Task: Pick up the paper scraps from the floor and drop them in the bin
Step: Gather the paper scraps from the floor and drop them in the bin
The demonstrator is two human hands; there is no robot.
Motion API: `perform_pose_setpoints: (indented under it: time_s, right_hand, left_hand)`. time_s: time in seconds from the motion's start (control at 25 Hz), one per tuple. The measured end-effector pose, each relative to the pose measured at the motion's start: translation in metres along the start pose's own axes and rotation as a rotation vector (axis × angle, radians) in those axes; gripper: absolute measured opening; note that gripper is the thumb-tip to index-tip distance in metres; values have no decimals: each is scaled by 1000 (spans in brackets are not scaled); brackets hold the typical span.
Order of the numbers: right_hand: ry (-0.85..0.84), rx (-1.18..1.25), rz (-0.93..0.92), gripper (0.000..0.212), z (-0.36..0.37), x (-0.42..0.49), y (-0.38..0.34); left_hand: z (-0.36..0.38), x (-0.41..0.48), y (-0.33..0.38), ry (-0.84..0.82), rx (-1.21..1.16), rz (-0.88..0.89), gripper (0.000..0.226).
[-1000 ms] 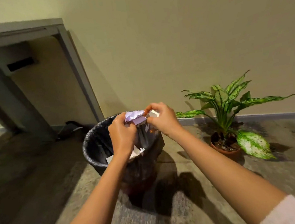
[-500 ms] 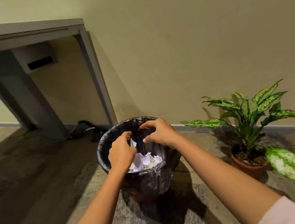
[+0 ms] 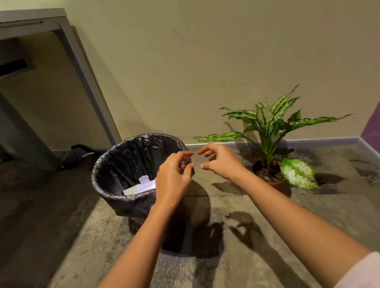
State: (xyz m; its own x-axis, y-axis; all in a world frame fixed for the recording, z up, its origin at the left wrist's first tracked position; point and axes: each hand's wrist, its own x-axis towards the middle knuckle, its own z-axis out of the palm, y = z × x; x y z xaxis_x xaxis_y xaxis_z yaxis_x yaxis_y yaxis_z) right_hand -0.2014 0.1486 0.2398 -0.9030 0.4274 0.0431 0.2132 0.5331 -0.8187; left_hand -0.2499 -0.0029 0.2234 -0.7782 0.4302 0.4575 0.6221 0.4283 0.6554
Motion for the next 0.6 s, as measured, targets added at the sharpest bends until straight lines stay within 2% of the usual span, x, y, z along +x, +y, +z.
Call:
perform_pose_setpoints:
  time_s: [0.12, 0.28, 0.44, 0.6]
  right_hand:
    - [-6, -53, 123, 23, -26, -35, 45]
    - [-96, -139, 383, 16, -37, -94, 129]
    - [-302, -300, 587, 25, -26, -159, 207]
    - [-549, -214, 745, 28, -11, -218, 252]
  left_hand:
    - [38, -34, 21, -136, -17, 31, 20]
    - [97, -96, 34, -461, 15, -30, 18]
    - [152, -166, 26, -733, 100, -149, 23]
    - [189, -223, 14, -867, 159, -259, 22]
